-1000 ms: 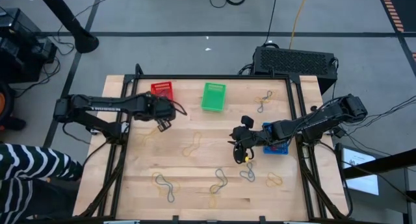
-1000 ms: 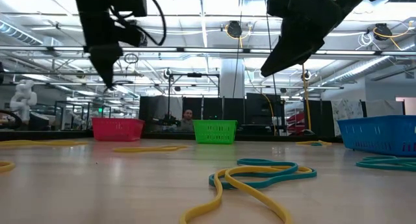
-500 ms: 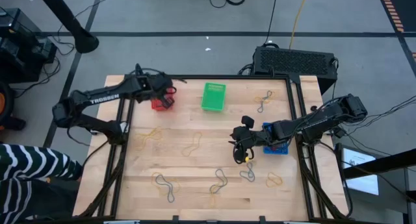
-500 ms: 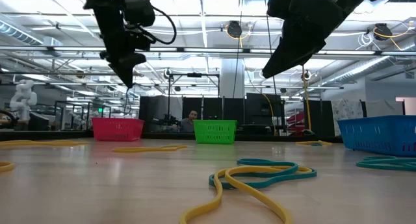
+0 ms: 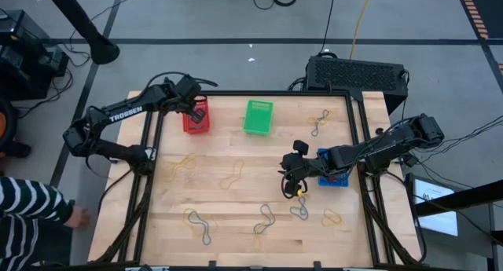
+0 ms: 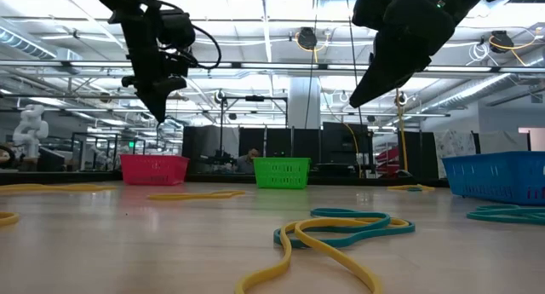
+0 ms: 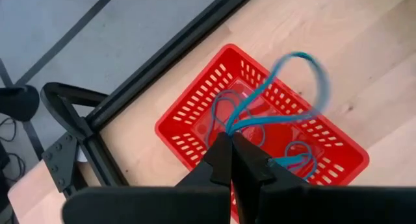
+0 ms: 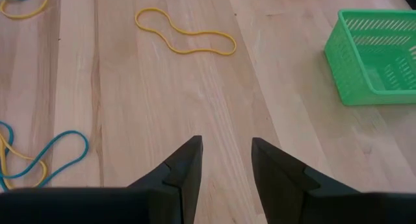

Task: Sort rubber bands into baskets
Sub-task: Put the blue rubber band into the red bin

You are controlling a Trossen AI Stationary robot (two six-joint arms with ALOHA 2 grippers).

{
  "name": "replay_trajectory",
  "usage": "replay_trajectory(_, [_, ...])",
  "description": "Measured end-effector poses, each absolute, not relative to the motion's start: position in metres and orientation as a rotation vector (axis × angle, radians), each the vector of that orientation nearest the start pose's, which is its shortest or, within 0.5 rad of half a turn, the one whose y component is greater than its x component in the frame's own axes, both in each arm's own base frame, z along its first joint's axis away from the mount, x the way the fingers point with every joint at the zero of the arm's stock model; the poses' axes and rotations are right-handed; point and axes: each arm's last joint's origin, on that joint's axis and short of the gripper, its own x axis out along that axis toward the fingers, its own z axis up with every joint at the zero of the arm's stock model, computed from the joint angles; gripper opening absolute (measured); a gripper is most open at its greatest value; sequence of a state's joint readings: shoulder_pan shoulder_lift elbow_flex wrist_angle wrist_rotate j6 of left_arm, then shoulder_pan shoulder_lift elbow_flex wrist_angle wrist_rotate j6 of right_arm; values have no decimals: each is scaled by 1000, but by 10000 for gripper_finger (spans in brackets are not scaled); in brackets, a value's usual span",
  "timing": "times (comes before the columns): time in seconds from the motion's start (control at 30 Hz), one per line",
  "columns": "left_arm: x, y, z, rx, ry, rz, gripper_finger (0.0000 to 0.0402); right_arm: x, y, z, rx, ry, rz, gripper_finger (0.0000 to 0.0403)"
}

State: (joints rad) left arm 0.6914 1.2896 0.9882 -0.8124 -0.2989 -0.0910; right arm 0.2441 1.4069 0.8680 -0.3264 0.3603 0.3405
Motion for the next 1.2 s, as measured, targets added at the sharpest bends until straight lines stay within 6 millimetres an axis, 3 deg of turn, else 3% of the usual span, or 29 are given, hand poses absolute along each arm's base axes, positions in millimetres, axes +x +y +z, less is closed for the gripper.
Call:
replay_trajectory(0.17, [180,160,256,-301,1096,935,16,274,58,217,63,794,-246,125])
replay_trajectory(0.53, [179,155,254,-293,1149,908,120,274,58,218,63,794,-247,125])
replay_trajectory(0.73, [174,144,260,-291,1171,863,132,274,58,218,63,793,-247,125])
replay_trajectory(0.97, [174,106,280,-387,1051,573,132,274,58,218,64,786,-245,125])
replay_trajectory(1.2, [183,36,296,-348,994,116,132,274,58,218,61,785,-248,125])
